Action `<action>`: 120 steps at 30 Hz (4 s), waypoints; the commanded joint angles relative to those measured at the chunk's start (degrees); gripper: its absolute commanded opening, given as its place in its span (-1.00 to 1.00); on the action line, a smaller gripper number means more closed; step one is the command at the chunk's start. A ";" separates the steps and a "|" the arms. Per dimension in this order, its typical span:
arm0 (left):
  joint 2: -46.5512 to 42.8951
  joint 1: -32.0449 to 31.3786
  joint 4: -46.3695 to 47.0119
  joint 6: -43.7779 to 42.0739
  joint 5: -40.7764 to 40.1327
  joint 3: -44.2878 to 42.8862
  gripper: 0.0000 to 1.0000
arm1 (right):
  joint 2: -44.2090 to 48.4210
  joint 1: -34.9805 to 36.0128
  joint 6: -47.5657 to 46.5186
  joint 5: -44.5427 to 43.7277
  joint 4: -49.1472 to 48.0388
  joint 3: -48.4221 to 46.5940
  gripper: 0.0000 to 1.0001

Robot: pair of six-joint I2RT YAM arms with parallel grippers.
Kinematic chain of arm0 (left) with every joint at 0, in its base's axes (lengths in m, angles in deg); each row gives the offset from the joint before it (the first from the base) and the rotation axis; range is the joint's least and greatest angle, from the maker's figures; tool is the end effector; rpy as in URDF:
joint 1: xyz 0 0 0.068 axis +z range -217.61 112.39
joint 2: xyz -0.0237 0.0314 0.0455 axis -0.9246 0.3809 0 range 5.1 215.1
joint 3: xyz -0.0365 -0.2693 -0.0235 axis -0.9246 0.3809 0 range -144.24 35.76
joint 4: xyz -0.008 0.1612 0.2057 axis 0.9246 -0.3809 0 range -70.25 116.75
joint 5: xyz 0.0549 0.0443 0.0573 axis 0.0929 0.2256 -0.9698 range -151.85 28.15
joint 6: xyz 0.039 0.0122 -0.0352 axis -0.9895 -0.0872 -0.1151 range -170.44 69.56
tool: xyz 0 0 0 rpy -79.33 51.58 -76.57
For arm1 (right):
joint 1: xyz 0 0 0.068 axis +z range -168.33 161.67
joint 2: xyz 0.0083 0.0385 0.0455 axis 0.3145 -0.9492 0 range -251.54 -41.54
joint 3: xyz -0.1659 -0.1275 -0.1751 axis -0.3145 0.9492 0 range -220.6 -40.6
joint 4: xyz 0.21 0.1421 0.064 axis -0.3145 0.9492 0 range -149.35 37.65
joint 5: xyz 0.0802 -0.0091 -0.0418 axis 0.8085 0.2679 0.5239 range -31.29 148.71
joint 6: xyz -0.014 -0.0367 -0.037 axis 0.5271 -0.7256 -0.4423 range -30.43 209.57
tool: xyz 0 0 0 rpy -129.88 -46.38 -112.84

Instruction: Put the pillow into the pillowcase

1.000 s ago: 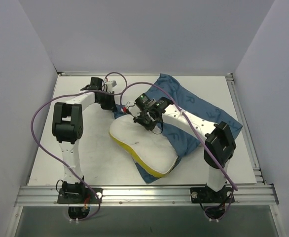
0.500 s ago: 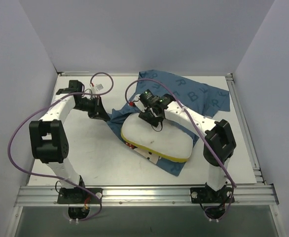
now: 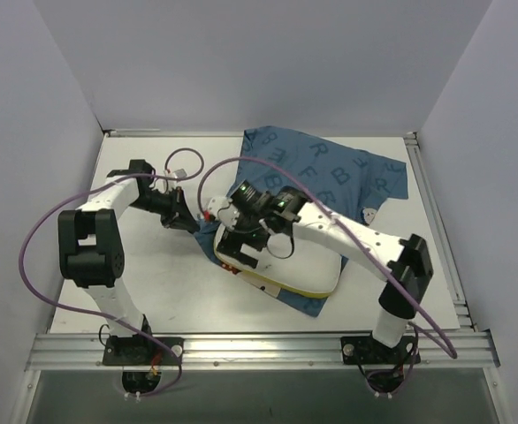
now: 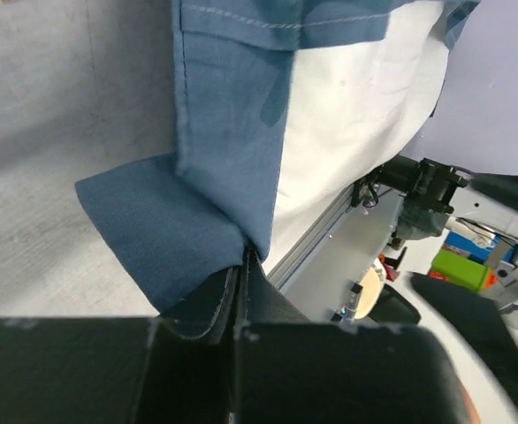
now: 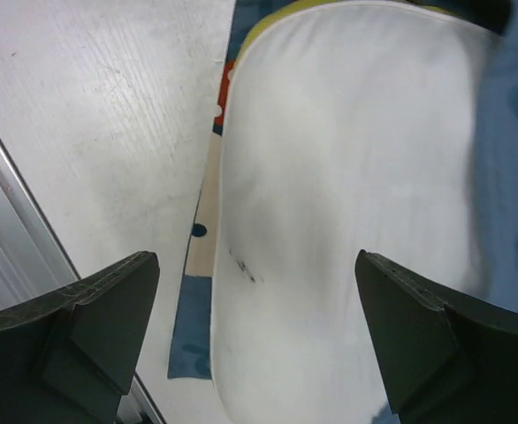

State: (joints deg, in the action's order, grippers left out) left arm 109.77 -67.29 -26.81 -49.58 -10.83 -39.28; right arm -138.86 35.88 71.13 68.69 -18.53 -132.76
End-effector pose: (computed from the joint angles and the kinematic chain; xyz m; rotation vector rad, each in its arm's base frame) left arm 0.3410 -0.0258 0.2043 0.0497 2.7415 -1.3087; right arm 0.2165 0.3109 0.3346 -1.4992 1.8952 0.5006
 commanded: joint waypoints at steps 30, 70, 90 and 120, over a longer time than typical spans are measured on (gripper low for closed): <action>4.58 7.24 -28.70 -20.37 -4.44 -12.04 -1.00 | -28.20 -18.45 -6.80 -36.80 -24.05 -12.54 -0.99; -5.81 -51.64 42.12 -47.44 -41.25 2.10 0.95 | 1.08 -54.13 21.95 15.34 2.60 27.03 0.53; 8.10 -37.14 19.82 -28.46 -7.53 -23.30 -1.00 | -0.50 -54.76 28.45 17.28 -10.13 34.77 0.49; -10.96 -17.46 15.42 -23.63 -30.62 0.24 0.52 | 0.82 -60.72 22.74 39.59 -7.95 31.69 -1.00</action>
State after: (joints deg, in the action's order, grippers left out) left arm 102.66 -87.36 -10.33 -74.39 -32.55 -42.21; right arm -137.44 -25.88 96.73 107.49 -32.08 -100.08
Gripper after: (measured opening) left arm 0.740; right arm 0.037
